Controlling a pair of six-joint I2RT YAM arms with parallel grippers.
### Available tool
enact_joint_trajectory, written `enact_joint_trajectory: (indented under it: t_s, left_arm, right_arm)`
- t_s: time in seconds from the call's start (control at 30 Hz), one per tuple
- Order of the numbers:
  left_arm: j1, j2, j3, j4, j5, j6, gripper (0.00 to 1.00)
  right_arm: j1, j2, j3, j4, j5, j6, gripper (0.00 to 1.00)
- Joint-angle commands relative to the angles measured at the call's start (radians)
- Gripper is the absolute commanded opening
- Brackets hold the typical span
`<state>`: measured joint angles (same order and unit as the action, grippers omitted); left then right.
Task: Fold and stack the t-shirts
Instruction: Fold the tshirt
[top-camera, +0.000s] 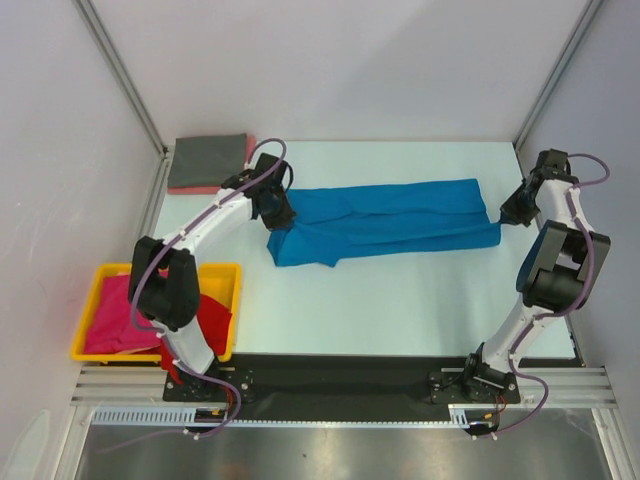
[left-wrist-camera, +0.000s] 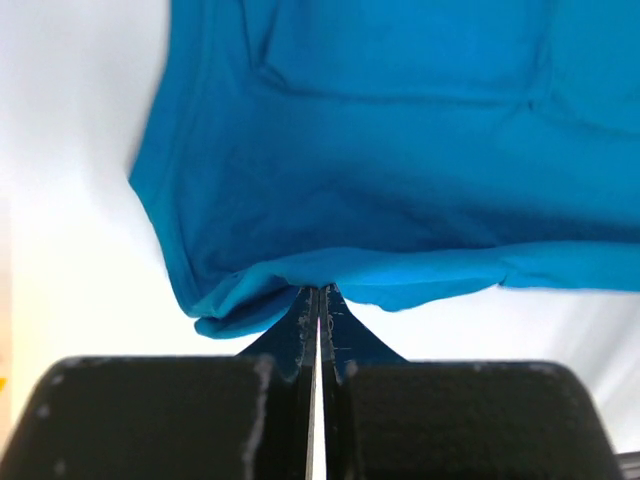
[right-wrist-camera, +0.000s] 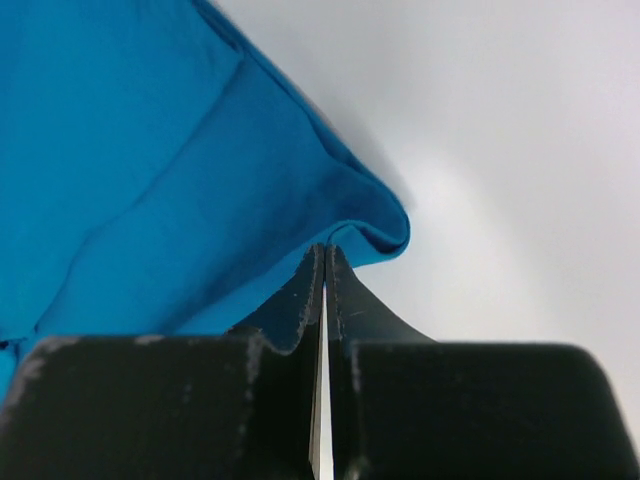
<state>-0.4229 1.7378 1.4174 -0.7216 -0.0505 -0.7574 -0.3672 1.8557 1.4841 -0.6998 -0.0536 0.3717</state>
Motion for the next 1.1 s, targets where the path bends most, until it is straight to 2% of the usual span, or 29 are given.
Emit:
enact_joint_trajectory:
  t_s: [0.0, 0.13, 0.27, 0.53, 1.07]
  left_arm:
    - [0.045, 0.028, 0.069, 0.016, 0.026, 0.026, 0.0]
    - [0.075, 0.095, 0.159, 0.005, 0.043, 0.041, 0.0]
    - [0.096, 0.163, 0.206, 0.017, 0.129, 0.061, 0.0]
    - [0.101, 0.259, 0.313, 0.004, 0.156, 0.078, 0.0]
    - [0.139, 0.308, 0.348, 0.011, 0.162, 0.081, 0.0]
  right_arm:
    - [0.008, 0.065, 0.112, -0.038, -0.017, -0.028, 0.0]
    - [0.014, 0.128, 0.175, -0.036, -0.025, -0.02, 0.0]
    - [0.022, 0.192, 0.235, -0.049, -0.026, -0.022, 0.0]
    - [0.033, 0.28, 0.315, -0.072, -0.02, -0.027, 0.0]
    - [0.036, 0.339, 0.384, -0.096, 0.0, -0.031, 0.0]
